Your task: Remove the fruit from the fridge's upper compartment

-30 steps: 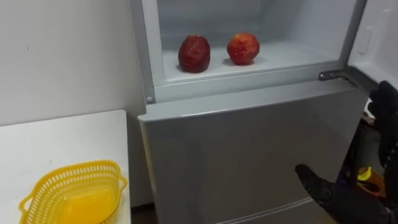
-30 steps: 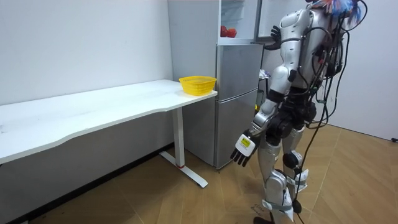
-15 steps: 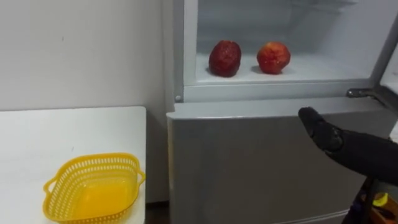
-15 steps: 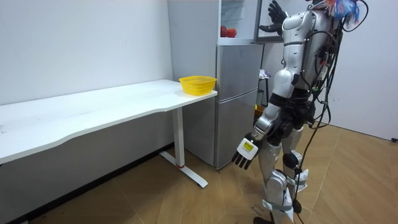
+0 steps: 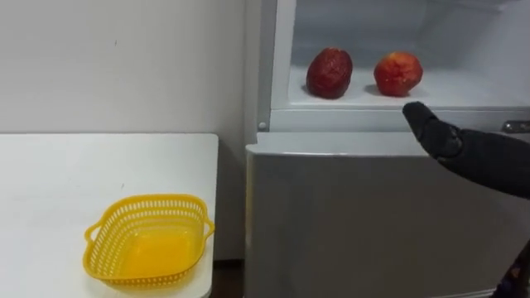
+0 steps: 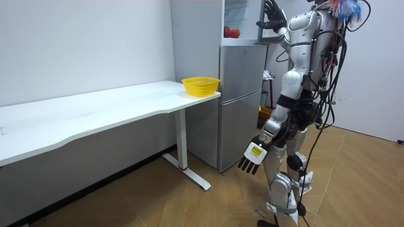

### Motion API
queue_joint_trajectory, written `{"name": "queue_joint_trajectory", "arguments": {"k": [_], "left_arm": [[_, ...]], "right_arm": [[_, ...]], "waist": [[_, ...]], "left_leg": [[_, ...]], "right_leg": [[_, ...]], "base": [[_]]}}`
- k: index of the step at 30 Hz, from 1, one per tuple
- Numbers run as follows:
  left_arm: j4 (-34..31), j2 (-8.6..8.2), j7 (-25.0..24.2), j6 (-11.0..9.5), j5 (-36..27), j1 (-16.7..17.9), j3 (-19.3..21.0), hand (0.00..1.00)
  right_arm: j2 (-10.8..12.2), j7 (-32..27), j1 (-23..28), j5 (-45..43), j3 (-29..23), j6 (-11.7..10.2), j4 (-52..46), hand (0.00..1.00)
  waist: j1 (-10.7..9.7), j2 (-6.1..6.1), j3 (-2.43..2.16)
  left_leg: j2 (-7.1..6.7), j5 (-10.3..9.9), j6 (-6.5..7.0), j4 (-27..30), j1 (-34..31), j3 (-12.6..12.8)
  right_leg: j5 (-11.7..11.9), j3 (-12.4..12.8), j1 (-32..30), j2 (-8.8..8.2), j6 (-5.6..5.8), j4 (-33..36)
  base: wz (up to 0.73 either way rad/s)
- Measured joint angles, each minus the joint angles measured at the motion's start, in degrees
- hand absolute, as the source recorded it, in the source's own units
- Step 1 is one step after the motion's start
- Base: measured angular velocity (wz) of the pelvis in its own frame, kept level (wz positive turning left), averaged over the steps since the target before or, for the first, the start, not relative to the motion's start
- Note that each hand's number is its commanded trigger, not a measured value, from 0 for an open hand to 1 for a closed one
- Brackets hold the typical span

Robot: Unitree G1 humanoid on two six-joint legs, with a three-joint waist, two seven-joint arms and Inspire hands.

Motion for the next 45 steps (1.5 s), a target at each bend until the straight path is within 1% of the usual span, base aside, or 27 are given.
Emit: {"name": "queue_joint_trajectory", "arguments": {"k": [1,2,3,5,6,7,9,10,11,13,18,20,23,26,28,30,32,34,35,42,44,45], "left_arm": [[-0.1,0.04,0.0,0.0,0.1,0.0,0.0,0.00],[-0.1,0.12,0.1,0.2,0.1,0.0,-0.1,0.00],[-0.1,0.12,0.1,0.3,0.0,0.0,-0.1,0.00],[-1.0,0.10,0.0,1.0,0.0,0.0,-0.1,0.00],[-1.1,0.10,0.0,1.1,0.0,0.0,-0.1,0.00],[-1.2,0.11,0.0,1.2,0.0,0.0,-0.2,0.00],[-1.2,0.13,0.0,1.4,0.0,0.0,-0.1,0.00],[-1.3,0.15,0.0,1.5,0.0,0.0,-0.1,0.00],[-1.6,0.18,0.0,1.7,0.0,0.0,-0.1,0.00],[-2.2,0.17,0.1,2.2,0.1,0.0,-0.1,0.00],[-3.1,0.17,0.4,3.3,0.1,0.0,0.2,0.00],[-4.0,0.13,0.5,4.0,0.1,0.0,0.2,0.00],[-4.6,0.08,0.5,4.6,0.3,0.0,0.1,0.00],[-4.8,0.13,0.6,4.7,0.9,-0.1,-0.1,0.00],[-4.8,0.18,0.6,4.7,1.2,-0.1,-0.1,0.00],[-4.8,0.19,0.6,4.7,1.2,-0.1,-0.1,0.00],[-4.9,0.38,0.8,4.6,1.3,-0.1,-0.1,0.00],[-4.9,0.62,1.0,4.6,2.1,-0.1,-0.1,0.00],[-4.9,0.72,1.2,4.6,2.4,-0.1,-0.1,0.00],[-5.4,1.08,1.5,4.7,3.9,-0.1,-0.1,0.00],[-6.0,1.28,1.5,4.8,3.9,0.0,-0.1,0.00],[-6.2,1.30,1.5,4.9,3.9,0.1,-0.1,0.00]], "right_arm": [[-0.9,0.7,-1.4,2.1,0.0,1.2,1.0,0.00],[-1.1,1.1,-2.1,2.4,0.0,1.7,1.9,0.00],[-1.1,1.4,-2.3,2.5,0.0,1.7,2.5,0.00],[-1.1,1.6,-2.5,3.4,0.3,2.4,4.3,0.00],[-1.1,1.6,-2.5,3.5,0.4,2.7,4.8,0.00],[-1.1,1.6,-2.5,3.5,0.7,3.4,5.7,0.00],[-1.1,1.8,-2.5,3.5,0.9,3.8,7.0,0.00],[-1.1,2.0,-2.5,3.5,0.9,4.3,7.3,0.00],[-1.1,2.1,-2.5,3.6,0.9,4.7,7.4,0.00],[-1.2,2.2,-2.7,3.4,1.0,4.8,7.4,0.00],[-1.2,3.1,-6.0,4.5,1.1,5.1,10.6,0.00],[-1.2,3.6,-6.9,4.8,1.1,5.9,11.9,0.00],[-1.2,3.8,-8.6,5.3,1.1,6.8,13.8,0.00],[-1.2,4.0,-12.1,5.9,1.1,7.3,17.4,0.00],[-1.3,4.0,-13.4,6.3,1.1,7.3,18.4,0.00],[-1.9,3.9,-13.6,7.1,1.1,7.3,18.7,0.00],[-3.4,3.8,-13.7,7.9,1.3,7.3,19.5,0.00],[-4.4,3.4,-14.2,7.6,1.4,7.4,21.1,0.00],[-4.9,3.1,-14.5,7.6,1.4,7.8,21.7,0.00],[-5.3,1.8,-15.2,7.5,1.5,8.0,23.9,0.00],[-5.5,1.8,-15.6,7.5,1.5,8.0,25.5,0.00],[-5.5,1.7,-15.6,7.5,1.5,8.1,25.8,0.00]], "waist": [[0.0,0.03,0.02],[0.0,-0.04,-0.02],[0.1,-0.05,-0.02],[1.3,-0.02,0.05],[1.5,-0.02,0.08],[1.7,-0.01,0.10],[1.9,-0.02,0.13],[2.0,0.00,0.14],[2.5,0.00,0.14],[3.1,-0.02,0.13],[3.6,-0.08,0.10],[4.1,-0.05,0.09],[4.3,-0.05,0.09],[4.4,-0.06,0.09],[4.4,-0.08,0.08],[4.5,-0.17,0.04],[4.7,-0.42,-0.01],[4.8,-0.68,0.02],[4.9,-0.77,0.03],[5.6,-1.41,0.21],[5.8,-1.66,0.31],[5.8,-1.71,0.35]], "left_leg": [[-0.02,0.0,0.00,0.0,0.1,-0.4],[-0.01,0.0,0.00,0.0,0.2,-0.9],[0.00,0.0,0.00,0.0,0.3,-1.0],[0.00,0.0,0.00,0.0,0.6,-1.5],[-0.01,0.0,0.00,0.0,0.5,-1.6],[-0.01,0.0,0.00,0.0,0.4,-2.0],[-0.01,0.0,0.00,0.0,0.1,-2.4],[-0.02,0.0,0.00,0.0,0.0,-2.9],[-0.01,0.0,0.00,0.0,-0.1,-3.0],[-0.01,0.0,0.00,0.0,-0.4,-2.9],[-0.04,0.0,0.00,0.0,-0.4,-2.9],[-0.04,0.0,0.00,0.1,-0.5,-3.0],[-0.05,0.0,0.00,0.2,-0.9,-3.1],[-0.05,0.0,0.00,0.2,-0.9,-3.2],[-0.05,0.0,0.00,0.2,-0.9,-3.4],[-0.06,0.0,0.00,0.2,-0.9,-3.6],[-0.09,0.0,0.00,0.2,-0.9,-4.3],[-0.09,0.0,0.00,0.2,-0.9,-4.7],[-0.09,0.0,0.00,0.2,-0.9,-4.9],[-0.10,0.0,0.00,0.2,-0.9,-5.0],[-0.15,0.0,0.00,0.1,-0.9,-6.2],[-0.17,0.0,0.00,0.1,-0.9,-6.3]], "right_leg": [[0.0,-0.5,0.4,-0.02,0.00,-0.1],[0.0,-1.5,0.7,-0.06,0.00,-0.1],[0.0,-1.5,0.7,-0.06,0.00,-0.1],[0.0,-1.8,0.7,-0.06,0.00,-0.1],[0.0,-2.0,0.7,-0.07,0.00,-0.1],[0.0,-2.7,0.8,-0.11,0.00,-0.1],[0.0,-3.4,0.7,-0.15,0.00,-0.1],[0.0,-4.1,0.7,-0.19,0.00,-0.1],[0.0,-4.6,0.7,-0.20,0.00,-0.1],[0.0,-4.6,0.7,-0.22,0.00,-0.1],[0.0,-4.6,0.7,-0.26,0.00,-0.1],[0.0,-4.6,0.7,-0.26,0.00,-0.1],[0.0,-4.6,0.5,-0.28,0.00,-0.1],[0.0,-4.6,0.5,-0.28,0.00,-0.1],[0.0,-4.6,0.6,-0.28,0.00,-0.1],[0.0,-4.6,0.6,-0.28,0.00,-0.1],[0.0,-4.6,0.6,-0.28,0.00,-0.1],[0.0,-4.6,0.6,-0.25,0.00,-0.1],[0.0,-4.6,0.6,-0.24,0.00,-0.1],[0.0,-4.6,0.6,-0.23,0.00,-0.1],[0.0,-4.6,0.6,-0.22,0.00,0.0],[0.0,-4.6,0.6,-0.22,0.00,0.0]], "base": [[0.11],[0.14],[0.11],[0.00],[0.00],[0.09],[0.13],[0.09],[0.06],[0.00],[0.00],[0.00],[0.06],[0.01],[0.04],[0.04],[0.07],[0.03],[0.00],[0.00],[0.05],[0.05]]}}
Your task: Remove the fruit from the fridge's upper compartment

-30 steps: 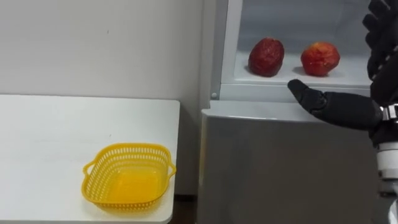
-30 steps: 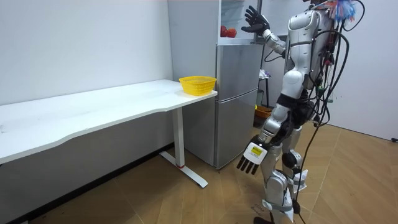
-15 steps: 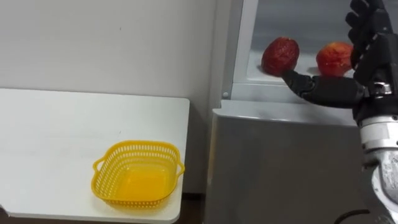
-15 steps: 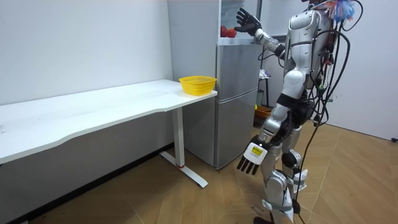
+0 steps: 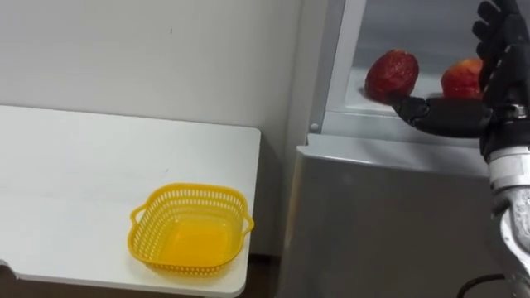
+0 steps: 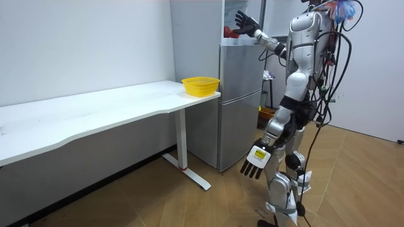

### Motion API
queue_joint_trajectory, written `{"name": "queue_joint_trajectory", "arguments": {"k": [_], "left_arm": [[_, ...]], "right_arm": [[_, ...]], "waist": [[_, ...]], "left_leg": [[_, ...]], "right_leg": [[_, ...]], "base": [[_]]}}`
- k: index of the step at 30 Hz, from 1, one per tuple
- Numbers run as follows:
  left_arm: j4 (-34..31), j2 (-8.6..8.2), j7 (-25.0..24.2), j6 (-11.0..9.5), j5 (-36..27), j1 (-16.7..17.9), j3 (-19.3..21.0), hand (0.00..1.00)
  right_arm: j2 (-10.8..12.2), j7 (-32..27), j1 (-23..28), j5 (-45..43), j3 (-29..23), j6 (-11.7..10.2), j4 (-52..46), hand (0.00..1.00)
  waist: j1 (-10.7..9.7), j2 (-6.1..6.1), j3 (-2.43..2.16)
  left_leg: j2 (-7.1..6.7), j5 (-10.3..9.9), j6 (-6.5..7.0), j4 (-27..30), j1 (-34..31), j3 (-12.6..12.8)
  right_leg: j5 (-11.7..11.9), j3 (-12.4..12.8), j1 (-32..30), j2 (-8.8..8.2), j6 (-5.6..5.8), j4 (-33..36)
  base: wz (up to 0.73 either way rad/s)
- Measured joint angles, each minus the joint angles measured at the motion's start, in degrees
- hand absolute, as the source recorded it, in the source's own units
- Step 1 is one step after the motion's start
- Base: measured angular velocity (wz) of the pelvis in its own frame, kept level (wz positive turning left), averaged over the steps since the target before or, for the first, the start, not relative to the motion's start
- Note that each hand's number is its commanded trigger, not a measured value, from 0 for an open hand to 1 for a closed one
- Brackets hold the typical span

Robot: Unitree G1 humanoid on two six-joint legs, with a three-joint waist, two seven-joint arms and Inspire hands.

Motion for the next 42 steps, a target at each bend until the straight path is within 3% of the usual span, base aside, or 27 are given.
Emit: {"name": "queue_joint_trajectory", "arguments": {"k": [10,16,18,19,20,21,22,23,24,25,26,29,36,42], "left_arm": [[-1.1,0.20,-0.1,1.1,0.0,0.3,0.0,0.00],[-2.3,0.45,-0.4,1.5,0.0,1.0,-0.1,0.00],[-2.6,0.54,-0.4,1.5,0.4,1.0,-0.1,0.00],[-3.2,1.43,-0.3,1.3,2.7,1.7,1.7,0.00],[-2.9,2.24,-0.2,1.5,5.6,2.2,3.7,0.00],[-2.0,2.43,-0.2,1.6,6.6,2.2,4.6,0.00],[-1.0,2.14,0.1,2.6,7.5,1.4,3.6,0.00],[-1.6,2.12,-0.2,3.2,7.4,1.3,2.9,0.00],[-2.4,2.02,-0.2,3.6,7.4,1.4,2.6,0.00],[-3.8,1.99,0.1,4.4,7.4,1.6,1.7,0.00],[-4.4,1.91,0.3,5.3,7.4,1.6,1.4,0.00],[-4.4,1.82,0.3,6.1,7.4,1.1,1.3,0.00],[-4.3,1.70,0.2,6.5,6.1,2.0,1.1,0.00],[-4.3,1.69,0.2,7.2,6.1,2.1,1.1,0.00]], "right_arm": [[-1.6,0.5,-0.9,1.3,0.1,0.6,1.8,0.00],[-2.1,1.2,-2.2,1.3,0.6,1.4,2.0,0.00],[-2.1,1.6,-2.6,1.3,0.9,1.7,2.3,0.00],[-2.1,2.2,-3.5,1.2,2.2,1.8,2.1,0.00],[-2.3,2.4,-5.7,1.6,3.6,2.0,2.2,0.00],[-3.1,2.3,-6.8,2.2,4.2,2.3,2.5,0.00],[-4.5,1.7,-6.9,2.8,4.7,2.3,3.6,0.00],[-4.6,1.4,-7.2,2.7,4.7,2.4,5.5,0.00],[-4.8,1.6,-7.7,2.7,4.8,2.4,6.5,0.00],[-5.0,2.4,-8.5,2.8,5.1,2.5,7.8,0.00],[-5.2,3.8,-8.8,2.8,5.2,2.5,8.2,0.00],[-5.2,5.7,-8.8,3.3,5.8,3.1,8.4,0.00],[-5.2,8.5,-8.8,5.9,6.1,5.4,8.6,0.00],[-5.2,9.2,-8.8,8.4,6.1,5.5,10.8,0.00]], "waist": [[0.1,-0.19,-0.03],[0.1,-0.36,-0.22],[0.3,0.62,0.27],[0.3,0.07,0.02],[0.1,-1.96,-0.02],[-0.7,-1.77,0.16],[-1.6,0.14,-0.12],[-2.1,-0.26,0.06],[-2.5,-0.48,0.20],[-2.4,-0.83,0.02],[-1.8,-0.95,-0.10],[-1.5,-1.31,-0.28],[-1.0,-1.51,-0.58],[-0.8,-1.42,-0.57]], "left_leg": [[-0.03,0.0,0.00,0.0,-0.4,-1.8],[0.22,0.1,0.07,0.0,0.1,-6.0],[1.75,0.3,0.37,-0.3,1.2,-12.0],[3.98,0.3,0.32,-0.1,0.7,-15.7],[4.76,-0.4,-0.79,0.9,-0.7,-14.0],[4.88,-2.1,-2.70,1.8,-0.6,-12.0],[6.75,-4.1,-3.73,2.8,0.0,-8.6],[5.58,-3.3,-3.54,1.6,0.1,-4.7],[4.83,-1.8,-2.72,0.3,-0.2,-3.1],[3.37,0.2,-1.14,-0.5,-0.5,-2.1],[2.11,0.3,-0.90,-0.4,-0.4,-2.1],[0.99,0.6,-0.32,-0.4,-1.2,-2.6],[0.07,0.8,0.17,0.1,-1.1,-3.6],[0.08,0.8,0.19,0.1,-0.9,-3.5]], "right_leg": [[0.0,0.0,0.0,0.01,0.00,0.2],[-0.1,0.0,-0.8,0.08,-0.07,3.0],[-2.8,0.4,-5.6,0.27,-1.71,10.1],[-2.5,4.4,-9.4,4.81,-4.65,3.9],[5.6,4.2,-11.8,6.87,-6.42,-3.9],[9.9,2.0,-12.4,5.96,-7.95,-3.0],[9.4,0.0,-12.1,6.22,-8.22,0.7],[9.4,0.6,-11.0,5.01,-8.23,1.0],[9.2,1.0,-10.3,4.34,-7.87,0.7],[8.6,1.2,-9.4,3.49,-6.51,0.1],[8.0,1.1,-8.8,3.25,-5.56,-0.6],[8.5,0.5,-8.6,2.26,-4.84,-0.8],[8.1,0.1,-7.9,1.36,-4.03,-0.4],[7.7,0.0,-7.8,1.20,-3.94,0.1]], "base": [[0.05],[-0.01],[-0.40],[-0.87],[-0.75],[-0.17],[0.37],[0.48],[0.35],[0.21],[0.15],[0.17],[0.10],[0.02]]}}
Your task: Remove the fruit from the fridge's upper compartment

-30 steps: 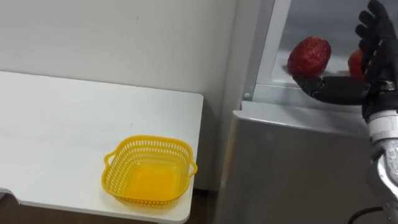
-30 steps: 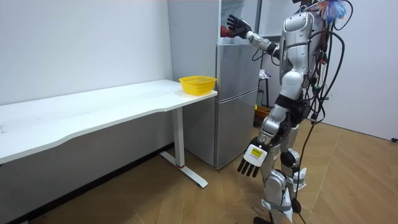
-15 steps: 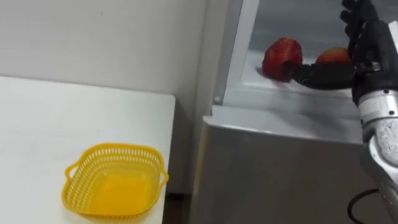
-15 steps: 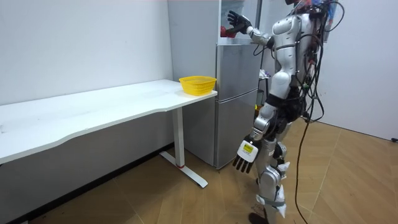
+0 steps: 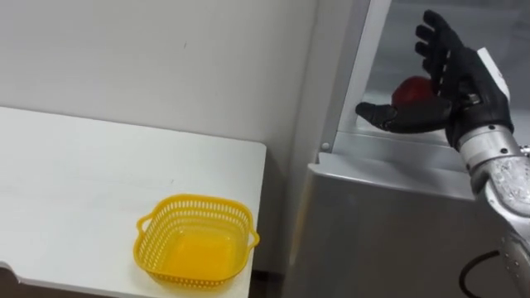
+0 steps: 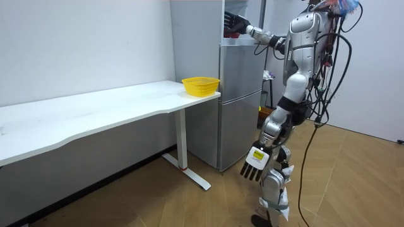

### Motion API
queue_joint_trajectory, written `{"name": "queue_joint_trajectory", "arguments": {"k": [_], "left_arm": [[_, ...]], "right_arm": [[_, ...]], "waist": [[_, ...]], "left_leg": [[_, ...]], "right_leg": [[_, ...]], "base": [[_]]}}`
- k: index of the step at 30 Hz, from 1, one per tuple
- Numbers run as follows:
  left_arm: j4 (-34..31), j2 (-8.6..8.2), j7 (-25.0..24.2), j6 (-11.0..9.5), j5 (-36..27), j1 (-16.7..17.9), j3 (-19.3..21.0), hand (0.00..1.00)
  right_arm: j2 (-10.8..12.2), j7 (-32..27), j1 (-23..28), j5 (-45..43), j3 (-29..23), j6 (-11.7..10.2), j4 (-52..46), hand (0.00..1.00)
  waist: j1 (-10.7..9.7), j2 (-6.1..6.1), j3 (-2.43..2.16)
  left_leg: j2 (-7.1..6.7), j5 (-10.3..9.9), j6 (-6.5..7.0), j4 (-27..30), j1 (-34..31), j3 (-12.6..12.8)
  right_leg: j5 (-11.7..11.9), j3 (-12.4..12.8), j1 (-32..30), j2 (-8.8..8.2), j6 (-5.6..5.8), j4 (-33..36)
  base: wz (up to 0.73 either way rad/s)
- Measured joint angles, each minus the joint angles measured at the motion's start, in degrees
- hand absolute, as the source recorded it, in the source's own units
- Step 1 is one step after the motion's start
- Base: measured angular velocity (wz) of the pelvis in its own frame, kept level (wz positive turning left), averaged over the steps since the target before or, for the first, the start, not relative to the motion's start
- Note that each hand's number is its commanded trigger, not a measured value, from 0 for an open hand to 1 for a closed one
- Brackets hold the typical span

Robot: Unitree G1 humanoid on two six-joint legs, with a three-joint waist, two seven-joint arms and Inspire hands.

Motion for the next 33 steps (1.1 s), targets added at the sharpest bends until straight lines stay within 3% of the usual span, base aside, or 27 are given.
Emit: {"name": "queue_joint_trajectory", "arguments": {"k": [9,14,33], "left_arm": [[0.0,0.08,0.0,0.4,0.0,-0.1,-0.5,0.00],[0.0,1.14,-0.5,0.4,0.0,-0.2,-2.2,0.00],[0.0,1.49,-0.7,0.4,-0.1,-0.4,-2.2,0.00]], "right_arm": [[-0.5,1.5,-0.1,0.5,0.0,-0.1,0.2,0.00],[-0.8,1.6,-0.1,0.3,0.0,-0.3,0.6,0.00],[-2.0,1.9,-0.5,0.5,-0.1,-0.7,2.9,0.00]], "waist": [[0.0,0.17,0.13],[-0.3,-0.26,0.27],[-0.9,-0.59,0.24]], "left_leg": [[0.02,0.0,0.00,0.0,0.1,0.1],[0.03,0.0,0.00,-0.1,0.1,0.0],[0.04,-0.1,0.03,-0.1,0.2,0.1]], "right_leg": [[-0.2,-0.1,0.1,-0.01,0.06,0.1],[-0.4,-0.2,0.2,-0.05,0.21,0.1],[-0.9,-1.3,1.0,-0.36,0.64,0.0]], "base": [[0.00],[0.03],[0.03]]}}
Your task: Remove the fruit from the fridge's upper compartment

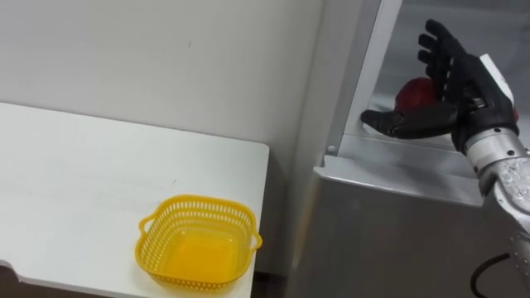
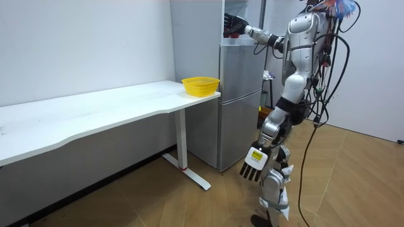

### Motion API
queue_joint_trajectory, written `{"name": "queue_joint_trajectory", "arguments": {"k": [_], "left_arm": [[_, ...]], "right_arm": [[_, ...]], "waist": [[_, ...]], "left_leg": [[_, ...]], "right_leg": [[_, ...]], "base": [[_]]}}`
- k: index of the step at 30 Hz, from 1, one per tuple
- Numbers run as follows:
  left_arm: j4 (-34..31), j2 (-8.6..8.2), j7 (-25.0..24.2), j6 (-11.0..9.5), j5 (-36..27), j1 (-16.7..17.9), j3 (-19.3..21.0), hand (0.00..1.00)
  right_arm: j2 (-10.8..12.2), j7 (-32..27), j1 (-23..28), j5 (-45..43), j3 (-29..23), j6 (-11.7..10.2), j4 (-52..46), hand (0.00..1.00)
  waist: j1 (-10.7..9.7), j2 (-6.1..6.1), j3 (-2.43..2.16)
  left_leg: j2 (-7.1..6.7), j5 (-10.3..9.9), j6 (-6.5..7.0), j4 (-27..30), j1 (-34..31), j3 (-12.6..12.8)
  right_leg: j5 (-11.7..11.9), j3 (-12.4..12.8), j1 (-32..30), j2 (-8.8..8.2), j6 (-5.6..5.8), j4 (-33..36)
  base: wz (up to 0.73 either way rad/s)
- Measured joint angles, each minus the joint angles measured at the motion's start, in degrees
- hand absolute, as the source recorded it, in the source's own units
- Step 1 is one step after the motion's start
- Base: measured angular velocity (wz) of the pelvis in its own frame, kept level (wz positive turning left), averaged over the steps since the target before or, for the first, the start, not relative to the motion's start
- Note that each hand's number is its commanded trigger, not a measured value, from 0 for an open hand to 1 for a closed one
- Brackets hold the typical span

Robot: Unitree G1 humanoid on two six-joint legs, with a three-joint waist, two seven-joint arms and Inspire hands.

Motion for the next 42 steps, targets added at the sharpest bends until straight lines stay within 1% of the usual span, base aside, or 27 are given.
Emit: {"name": "queue_joint_trajectory", "arguments": {"k": [11,15,21,23,25,27,32,36,42], "left_arm": [[0.1,0.00,0.3,-0.2,0.0,-0.8,0.2,0.00],[0.5,-0.08,0.8,-0.5,0.0,-1.1,0.2,0.00],[0.5,-0.32,1.5,-0.6,-0.1,-1.9,0.1,0.00],[0.5,-0.39,1.5,-1.3,-1.0,-2.0,0.1,0.00],[0.5,-0.49,1.4,-1.7,-2.1,-2.0,0.1,0.00],[0.5,-0.66,1.4,-1.7,-2.4,-2.0,0.1,0.00],[0.4,-0.77,1.4,-1.7,-2.3,-1.7,0.1,0.00],[0.6,-0.76,1.4,-1.7,-2.3,-1.7,0.1,0.00],[1.7,-0.77,1.3,-1.8,-2.3,-1.7,0.1,0.00]], "right_arm": [[-0.1,0.0,0.0,-0.4,0.0,0.0,-0.2,0.00],[-0.1,-0.8,0.0,-2.9,0.0,0.0,-2.1,0.00],[0.0,-2.1,0.5,-8.1,0.2,0.0,-6.0,0.00],[0.0,-2.6,0.5,-8.9,0.2,0.0,-6.7,0.00],[0.0,-2.8,0.5,-9.0,0.2,0.0,-6.9,0.00],[0.0,-3.2,0.5,-9.2,0.2,0.0,-7.2,0.00],[-0.1,-3.8,0.5,-9.4,0.2,0.0,-7.4,0.00],[-0.1,-4.1,0.5,-9.4,0.2,-0.6,-6.1,0.00],[-0.1,-4.9,0.5,-9.5,0.2,-0.7,-4.0,0.00]], "waist": [[-0.2,-0.19,-0.05],[-0.1,-0.18,-0.06],[-0.3,0.09,-0.07],[-0.2,0.19,-0.09],[-0.2,0.30,-0.12],[-0.3,0.55,-0.10],[-0.1,1.24,-0.24],[-0.1,1.32,-0.29],[-0.2,1.36,-0.26]], "left_leg": [[0.04,-0.1,0.08,-0.2,0.4,0.9],[0.12,-0.1,0.10,-0.2,0.4,1.9],[0.19,-0.1,0.10,-0.3,0.4,2.5],[0.19,-0.1,0.10,-0.3,0.4,2.5],[0.19,-0.1,0.10,-0.3,0.5,2.5],[0.19,-0.1,0.10,-0.3,0.5,2.5],[0.21,-0.1,0.11,-0.6,0.7,2.6],[0.22,-0.1,0.11,-0.6,1.0,2.6],[0.22,-0.1,0.11,-0.8,1.4,2.6]], "right_leg": [[0.0,0.4,0.0,0.00,0.00,0.1],[0.0,0.6,0.0,0.00,0.01,0.1],[0.0,0.9,0.0,0.01,0.02,0.0],[0.0,1.0,0.0,0.01,0.02,0.0],[0.0,1.0,0.0,0.02,0.02,0.0],[0.0,1.0,0.0,0.03,0.02,0.0],[0.0,1.1,0.1,0.08,0.02,0.1],[0.0,0.8,0.4,0.08,0.02,0.1],[0.0,0.8,0.6,0.09,0.02,0.1]], "base": [[-0.01],[0.00],[0.00],[0.00],[0.00],[0.00],[0.00],[0.00],[0.00]]}}
